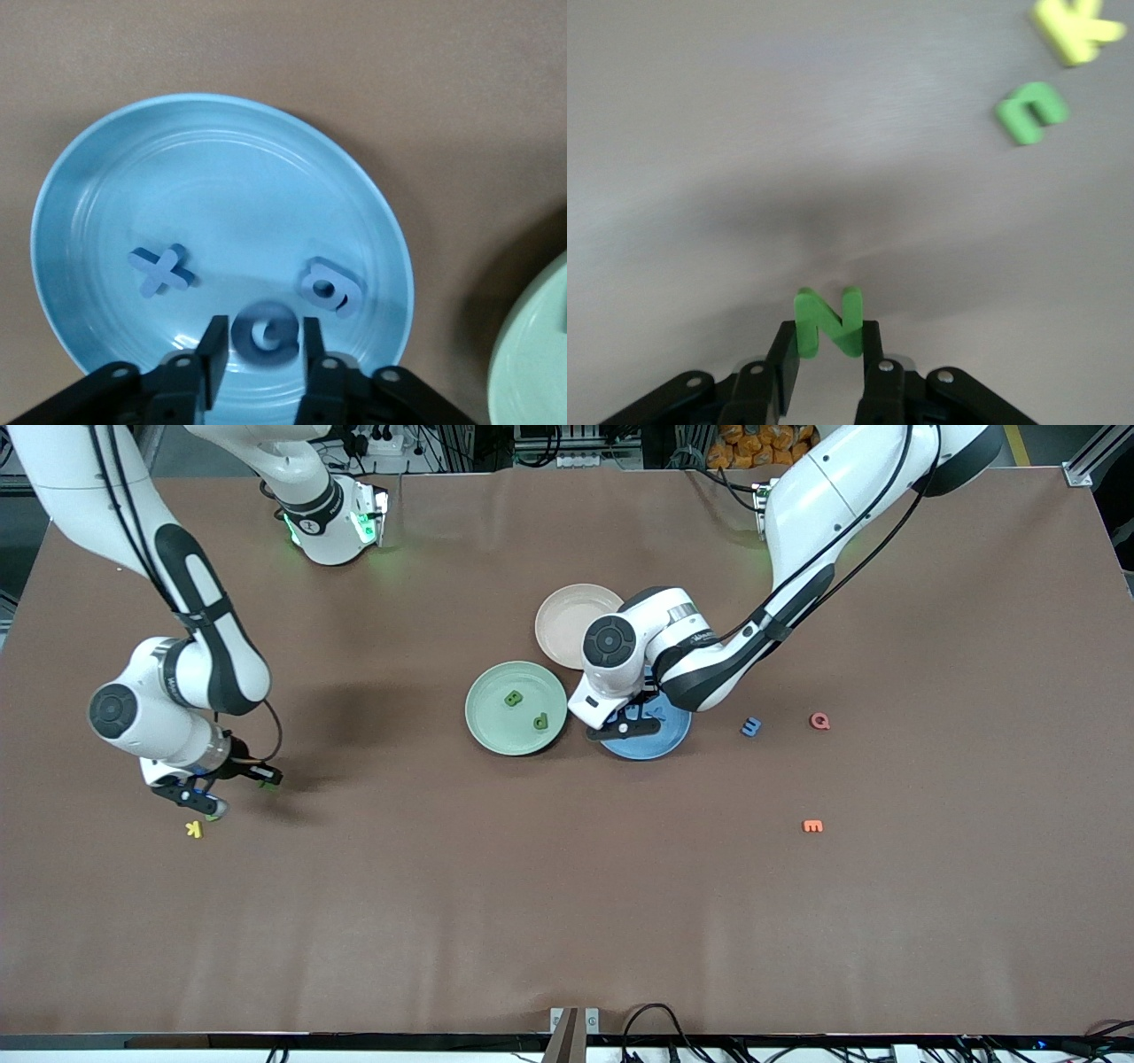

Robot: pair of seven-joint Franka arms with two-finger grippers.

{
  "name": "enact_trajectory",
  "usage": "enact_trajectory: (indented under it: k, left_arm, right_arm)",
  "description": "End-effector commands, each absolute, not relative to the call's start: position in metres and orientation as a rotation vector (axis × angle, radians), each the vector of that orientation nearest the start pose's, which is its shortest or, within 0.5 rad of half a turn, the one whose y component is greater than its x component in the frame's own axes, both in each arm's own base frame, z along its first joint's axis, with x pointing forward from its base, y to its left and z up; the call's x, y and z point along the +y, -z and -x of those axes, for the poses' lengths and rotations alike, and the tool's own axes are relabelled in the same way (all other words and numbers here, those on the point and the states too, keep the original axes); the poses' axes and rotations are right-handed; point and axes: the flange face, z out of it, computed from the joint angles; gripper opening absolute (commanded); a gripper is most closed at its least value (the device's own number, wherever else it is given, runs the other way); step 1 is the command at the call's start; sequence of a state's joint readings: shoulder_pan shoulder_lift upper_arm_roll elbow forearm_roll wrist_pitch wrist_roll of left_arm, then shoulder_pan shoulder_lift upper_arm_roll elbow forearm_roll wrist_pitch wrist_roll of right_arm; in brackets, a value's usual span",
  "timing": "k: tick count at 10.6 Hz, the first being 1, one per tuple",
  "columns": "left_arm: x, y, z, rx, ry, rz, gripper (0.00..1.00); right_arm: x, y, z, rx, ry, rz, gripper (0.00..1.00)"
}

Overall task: Sort letters by color into matching plates
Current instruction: 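Release the blue c in the blue plate while the right gripper carries N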

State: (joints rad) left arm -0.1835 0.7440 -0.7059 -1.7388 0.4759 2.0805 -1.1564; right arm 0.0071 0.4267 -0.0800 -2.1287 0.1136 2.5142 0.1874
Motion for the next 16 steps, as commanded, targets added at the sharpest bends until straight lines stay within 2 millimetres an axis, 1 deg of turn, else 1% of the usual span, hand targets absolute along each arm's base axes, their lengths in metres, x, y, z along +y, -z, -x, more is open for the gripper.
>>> enact_trajectory:
  k: [1,2,4,6,8,9,10,12,14,15,16]
  left_arm:
    - [-0.457,-0.214,-0.452,-0.132,-0.244,3.005,1.00]
    - [-0.455,-0.213,-0.453,-0.122,-0.247,3.005,1.00]
    - [-0.441,-0.210,-0.457,-0.071,-0.257,2.992,1.00]
    - [-0.418,-0.211,-0.467,-0.038,-0.253,2.980,1.00]
    - [-0.383,-0.216,-0.476,0.044,-0.255,2.972,1.00]
    - [-0.369,-0.224,-0.476,0.100,-0.238,2.972,1.00]
    - [-0.349,-0.228,-0.474,0.142,-0.219,2.984,1.00]
    - [-0.317,-0.230,-0.459,0.276,-0.151,3.000,1.00]
    - [-0.288,-0.226,-0.453,0.455,-0.142,2.983,1.00]
    - [-0.274,-0.224,-0.450,0.552,-0.123,2.976,1.00]
    - [-0.255,-0.220,-0.445,0.637,-0.070,2.969,1.00]
  right_arm:
    - [0.017,-0.216,-0.568,0.380,-0.066,3.088,0.20]
    - [0.044,-0.218,-0.564,0.348,-0.113,3.094,0.20]
    - [0.100,-0.228,-0.559,0.330,-0.100,3.097,0.20]
    - [0.153,-0.228,-0.547,0.342,-0.104,3.101,0.20]
    - [0.204,-0.233,-0.533,0.359,-0.114,3.097,0.20]
    - [0.229,-0.237,-0.527,0.366,-0.135,3.082,0.20]
    - [0.253,-0.245,-0.523,0.385,-0.153,3.053,0.20]
    - [0.300,-0.256,-0.508,0.374,-0.188,3.043,0.19]
    - [0.338,-0.252,-0.483,0.331,-0.208,3.061,0.17]
    - [0.354,-0.249,-0.472,0.323,-0.216,3.069,0.17]
    - [0.366,-0.243,-0.462,0.294,-0.228,3.080,0.17]
